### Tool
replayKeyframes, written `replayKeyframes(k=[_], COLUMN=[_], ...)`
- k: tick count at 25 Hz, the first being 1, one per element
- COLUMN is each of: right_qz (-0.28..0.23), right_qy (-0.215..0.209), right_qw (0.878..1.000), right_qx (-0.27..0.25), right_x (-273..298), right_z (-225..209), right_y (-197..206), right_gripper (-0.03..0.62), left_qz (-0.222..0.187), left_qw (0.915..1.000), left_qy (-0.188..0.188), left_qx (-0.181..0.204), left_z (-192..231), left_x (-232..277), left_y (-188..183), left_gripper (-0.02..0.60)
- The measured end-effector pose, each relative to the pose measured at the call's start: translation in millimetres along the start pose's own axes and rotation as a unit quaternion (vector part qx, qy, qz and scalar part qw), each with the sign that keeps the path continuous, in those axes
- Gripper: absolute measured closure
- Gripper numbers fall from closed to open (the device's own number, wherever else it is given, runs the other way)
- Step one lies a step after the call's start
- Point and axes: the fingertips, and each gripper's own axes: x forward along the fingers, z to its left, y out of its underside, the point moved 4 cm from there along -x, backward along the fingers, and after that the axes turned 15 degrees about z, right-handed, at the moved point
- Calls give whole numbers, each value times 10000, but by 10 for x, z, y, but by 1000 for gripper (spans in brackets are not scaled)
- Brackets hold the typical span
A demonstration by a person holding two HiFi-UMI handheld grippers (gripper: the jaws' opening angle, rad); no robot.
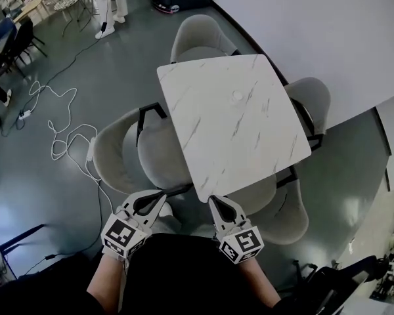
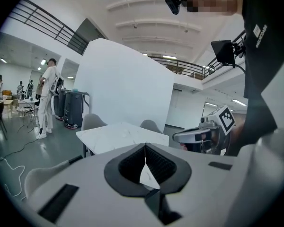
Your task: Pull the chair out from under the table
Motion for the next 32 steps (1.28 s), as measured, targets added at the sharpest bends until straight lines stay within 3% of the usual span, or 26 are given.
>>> replayKeyframes(k=[11, 18, 25, 27, 29, 32], right_qz=[259, 451, 497, 516, 554, 620], right_qy=[175, 8, 15, 43, 80, 172], right_qw=[9994, 9989, 9988, 9987, 9984, 9979], right_qx=[114, 112, 35, 25, 11, 29], right_x=[181, 295, 340, 338, 325, 288], right_z=[-180, -359, -422, -442, -459, -498], right_y=[-50, -38, -51, -52, -43, 6], right_gripper=[580, 580, 580, 580, 580, 580], left_qz=[335, 1345, 2122, 2401, 2681, 3271], left_qw=[9968, 9879, 9737, 9682, 9618, 9436], left_qy=[17, -128, -538, -585, -537, -365], left_qx=[-731, -768, -635, -388, -140, 369], left_z=[442, 643, 1089, 1206, 1317, 1483], left_x=[315, 619, 623, 664, 743, 893], left_y=[130, 361, 622, 730, 844, 999], left_gripper=[575, 574, 569, 566, 516, 456])
